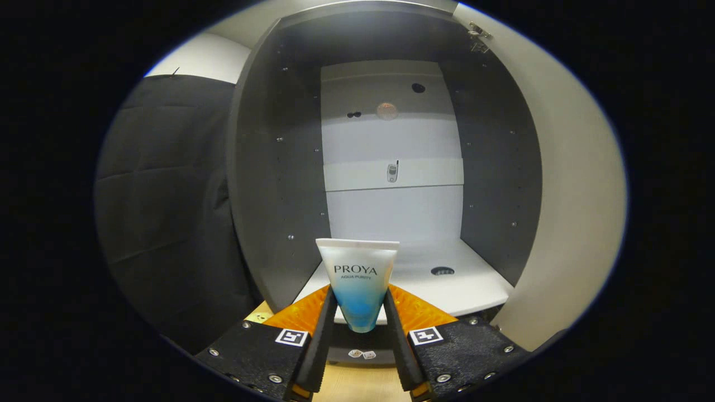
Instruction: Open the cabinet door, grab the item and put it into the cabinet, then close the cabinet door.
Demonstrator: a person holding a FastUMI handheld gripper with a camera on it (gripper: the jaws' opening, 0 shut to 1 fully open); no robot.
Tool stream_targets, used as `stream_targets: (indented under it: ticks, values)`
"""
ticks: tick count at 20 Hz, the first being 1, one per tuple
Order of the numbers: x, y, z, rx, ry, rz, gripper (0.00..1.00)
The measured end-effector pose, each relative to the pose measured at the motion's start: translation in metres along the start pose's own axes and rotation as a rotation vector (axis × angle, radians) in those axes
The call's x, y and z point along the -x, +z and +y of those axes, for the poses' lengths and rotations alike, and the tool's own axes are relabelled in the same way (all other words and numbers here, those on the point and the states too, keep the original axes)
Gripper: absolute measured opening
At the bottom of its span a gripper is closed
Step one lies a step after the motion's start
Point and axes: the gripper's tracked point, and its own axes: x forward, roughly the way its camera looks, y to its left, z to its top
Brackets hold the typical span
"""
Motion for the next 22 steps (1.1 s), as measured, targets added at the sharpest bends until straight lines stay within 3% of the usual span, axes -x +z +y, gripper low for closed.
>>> stream_targets:
  ticks: [11,22]
  values:
    - [-0.07,-0.004,-0.01,-0.028,-0.01,0.097,0.52]
    - [-0.084,-0.019,-0.012,0.011,-0.037,0.132,0.54]
